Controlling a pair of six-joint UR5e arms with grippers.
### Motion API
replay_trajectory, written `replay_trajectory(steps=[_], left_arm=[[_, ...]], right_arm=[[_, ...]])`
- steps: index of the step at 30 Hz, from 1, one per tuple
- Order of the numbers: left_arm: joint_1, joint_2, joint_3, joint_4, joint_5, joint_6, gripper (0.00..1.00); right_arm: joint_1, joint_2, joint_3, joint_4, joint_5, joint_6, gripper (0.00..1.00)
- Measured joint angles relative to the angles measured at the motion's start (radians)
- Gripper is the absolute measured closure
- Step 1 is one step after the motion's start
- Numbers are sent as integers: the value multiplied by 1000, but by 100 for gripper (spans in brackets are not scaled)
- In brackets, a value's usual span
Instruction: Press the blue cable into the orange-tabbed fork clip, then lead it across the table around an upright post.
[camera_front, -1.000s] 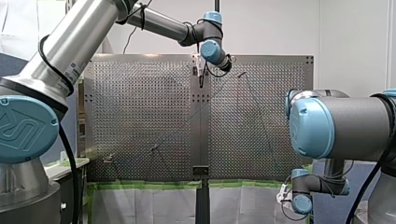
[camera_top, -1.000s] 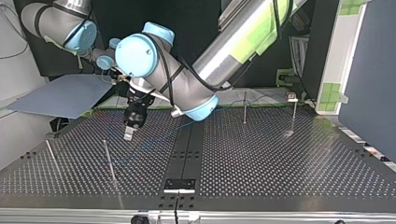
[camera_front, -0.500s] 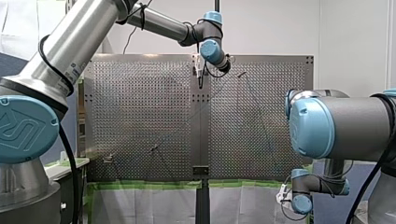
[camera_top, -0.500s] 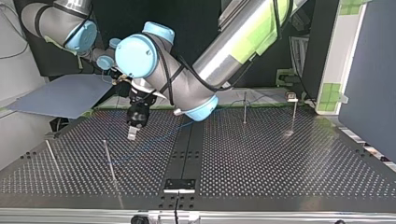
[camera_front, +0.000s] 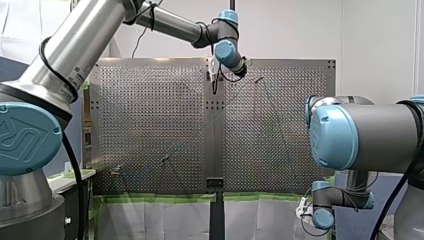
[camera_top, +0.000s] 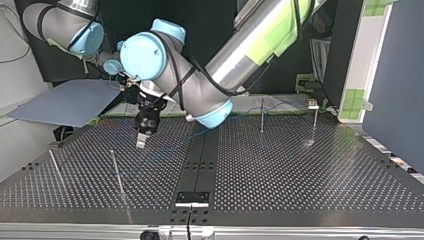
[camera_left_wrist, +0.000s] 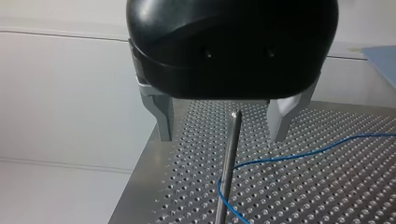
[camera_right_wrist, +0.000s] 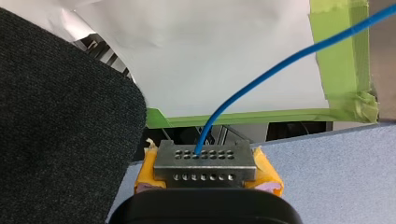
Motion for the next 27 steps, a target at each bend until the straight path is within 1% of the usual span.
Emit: replay_trajectory(steps=[4, 7, 9, 12, 20, 27], left_arm=[[-25, 19, -21, -18, -27, -4, 0], [-54, 47, -50, -3, -38, -12, 0], [-65, 68, -73, 15, -40, -28, 0], [-66, 102, -106, 47, -42, -57, 0], [-54, 181, -186, 127, -40, -136, 0], [-48, 255, -264, 205, -33, -214, 0]], right_arm=[[-2, 0, 0, 2, -2, 0, 100], [-4, 0, 0, 6, -6, 0, 100], [-5, 0, 0, 8, -7, 0, 100], [-6, 0, 0, 9, -8, 0, 100], [-7, 0, 0, 8, -10, 0, 100], [-7, 0, 0, 9, -10, 0, 100]])
